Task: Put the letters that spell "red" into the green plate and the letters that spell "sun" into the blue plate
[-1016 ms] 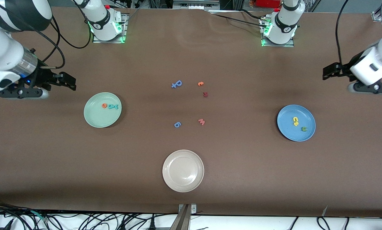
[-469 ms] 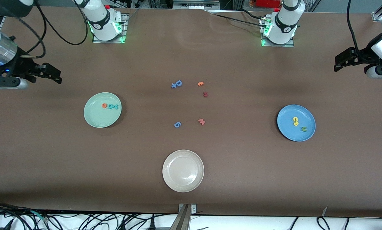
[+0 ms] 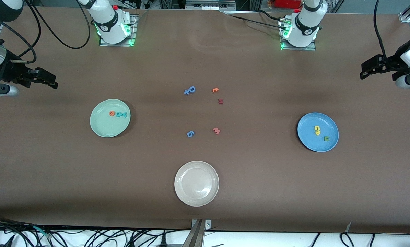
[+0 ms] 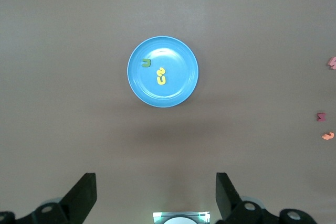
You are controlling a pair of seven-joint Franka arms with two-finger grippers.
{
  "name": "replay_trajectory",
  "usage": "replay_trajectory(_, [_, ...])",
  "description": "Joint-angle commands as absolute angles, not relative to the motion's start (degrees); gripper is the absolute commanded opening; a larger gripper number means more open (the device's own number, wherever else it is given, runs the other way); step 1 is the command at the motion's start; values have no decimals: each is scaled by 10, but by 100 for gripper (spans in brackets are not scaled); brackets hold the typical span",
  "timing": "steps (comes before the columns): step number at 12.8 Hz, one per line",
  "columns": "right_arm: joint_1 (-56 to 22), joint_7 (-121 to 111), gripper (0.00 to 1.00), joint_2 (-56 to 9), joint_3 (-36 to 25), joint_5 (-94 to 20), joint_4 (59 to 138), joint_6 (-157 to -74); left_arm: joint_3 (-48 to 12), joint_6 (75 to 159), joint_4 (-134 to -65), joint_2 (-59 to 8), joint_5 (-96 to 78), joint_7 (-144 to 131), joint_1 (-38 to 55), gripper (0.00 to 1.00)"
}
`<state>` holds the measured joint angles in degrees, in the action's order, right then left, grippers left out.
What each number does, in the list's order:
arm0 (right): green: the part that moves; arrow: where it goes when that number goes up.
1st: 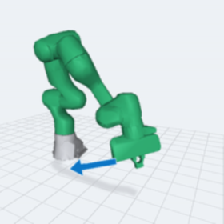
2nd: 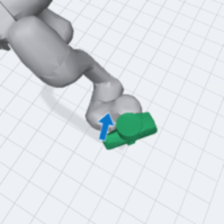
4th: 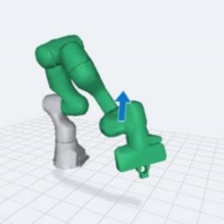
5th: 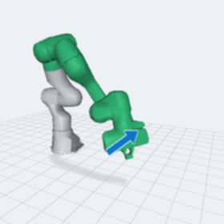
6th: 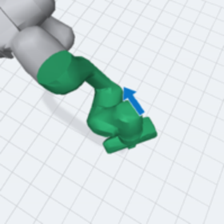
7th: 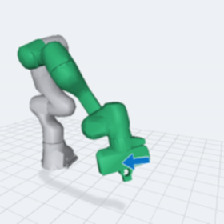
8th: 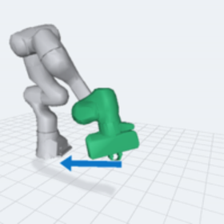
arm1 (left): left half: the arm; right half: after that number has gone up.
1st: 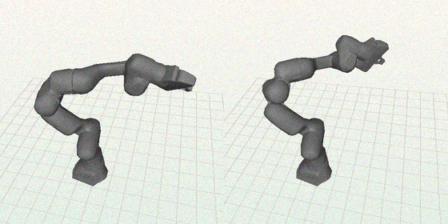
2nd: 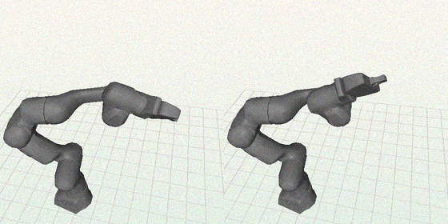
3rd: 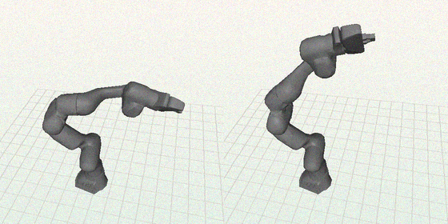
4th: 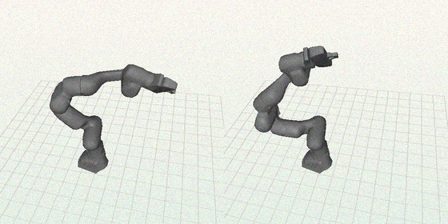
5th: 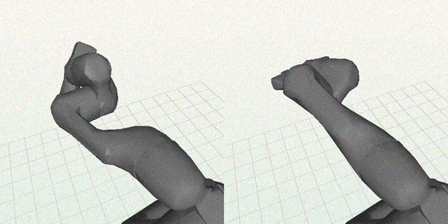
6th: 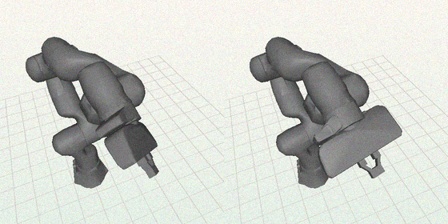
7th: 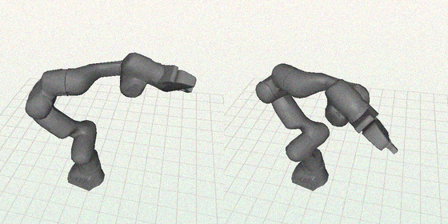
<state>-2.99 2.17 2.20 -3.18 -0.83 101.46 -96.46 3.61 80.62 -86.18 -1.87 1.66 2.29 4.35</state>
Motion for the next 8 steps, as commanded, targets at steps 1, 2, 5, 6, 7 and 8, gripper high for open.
replay_trajectory(1, [-35,21,100,30,-47,-14,1017,-970,37,802,-845,-27,14,37,39,100])
replay_trajectory(2, [-35,21,100,30,-47,-14,1017,-972,37,802,-845,-27,14,37,38,100])
replay_trajectory(5, [-36,22,100,29,-39,-13,1014,-981,35,802,-845,-32,14,37,38,100])
replay_trajectory(6, [-35,21,100,29,-38,-14,1014,-981,35,802,-846,-34,14,37,39,100])
replay_trajectory(7, [-35,21,100,29,-38,-14,1013,-981,34,802,-848,-34,14,37,39,100])
replay_trajectory(8, [-36,21,100,29,-35,-11,1012,-981,33,802,-848,-34,14,37,39,100])
